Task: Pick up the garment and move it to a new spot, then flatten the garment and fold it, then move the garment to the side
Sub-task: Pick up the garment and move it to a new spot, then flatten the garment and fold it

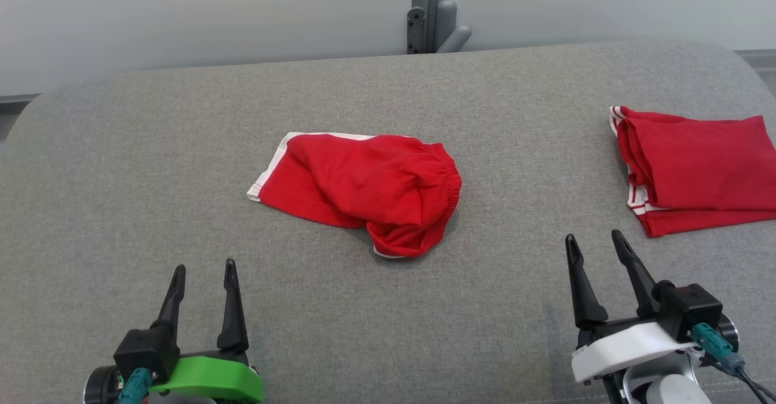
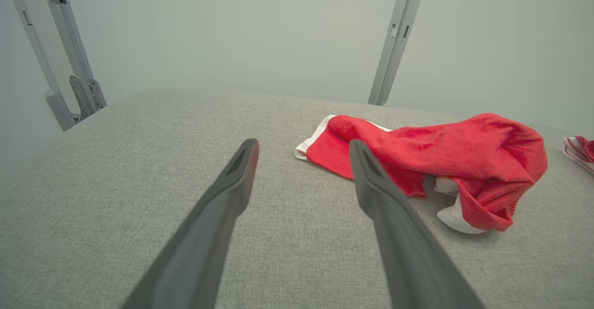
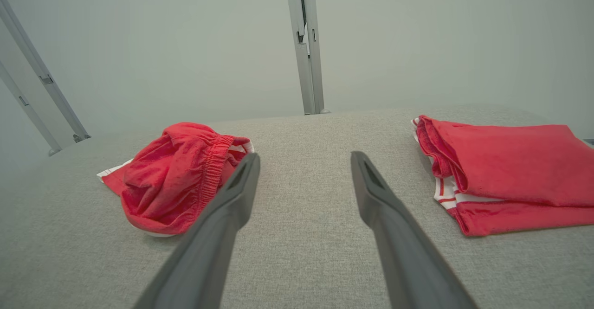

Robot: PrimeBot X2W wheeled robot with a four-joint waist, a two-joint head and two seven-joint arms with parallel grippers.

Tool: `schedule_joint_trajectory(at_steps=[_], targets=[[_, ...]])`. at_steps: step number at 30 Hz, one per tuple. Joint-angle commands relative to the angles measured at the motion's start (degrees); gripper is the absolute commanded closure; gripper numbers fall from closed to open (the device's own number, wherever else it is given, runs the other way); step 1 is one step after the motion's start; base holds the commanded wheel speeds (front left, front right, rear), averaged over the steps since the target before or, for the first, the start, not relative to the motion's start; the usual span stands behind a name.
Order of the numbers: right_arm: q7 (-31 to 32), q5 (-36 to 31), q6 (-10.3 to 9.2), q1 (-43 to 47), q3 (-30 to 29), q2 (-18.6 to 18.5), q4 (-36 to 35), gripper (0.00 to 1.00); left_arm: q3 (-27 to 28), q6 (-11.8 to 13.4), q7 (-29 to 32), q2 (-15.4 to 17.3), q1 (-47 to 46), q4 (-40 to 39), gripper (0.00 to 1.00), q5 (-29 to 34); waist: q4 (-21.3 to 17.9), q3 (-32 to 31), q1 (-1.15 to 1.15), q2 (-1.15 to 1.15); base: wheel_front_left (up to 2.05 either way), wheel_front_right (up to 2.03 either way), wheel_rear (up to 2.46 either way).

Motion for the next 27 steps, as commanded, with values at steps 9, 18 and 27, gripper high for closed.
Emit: schedule_joint_trajectory(at_steps=[9,18,27], targets=[[-0.4,-0.1,-0.07,-0.8,-0.2,-0.1,0.5,0.00,1.7,-1.5,-0.2,-1.2,0.6,0.5,0.00,1.9,0.2,0.1,0.00,0.00,0.00,0.00,0.00],[-0.4,-1.1,-0.07,-2.2,-0.1,-0.1,1.1,0.00,2.4,-2.7,-0.2,-2.0,0.7,0.5,0.00,3.1,1.2,0.2,0.00,0.00,0.00,0.00,0.00],[1.2,1.1,-0.07,-6.6,2.0,-0.1,3.2,0.00,2.5,-3.4,-0.2,-2.4,0.6,0.5,0.00,4.0,2.5,0.8,0.00,0.00,0.00,0.00,0.00]])
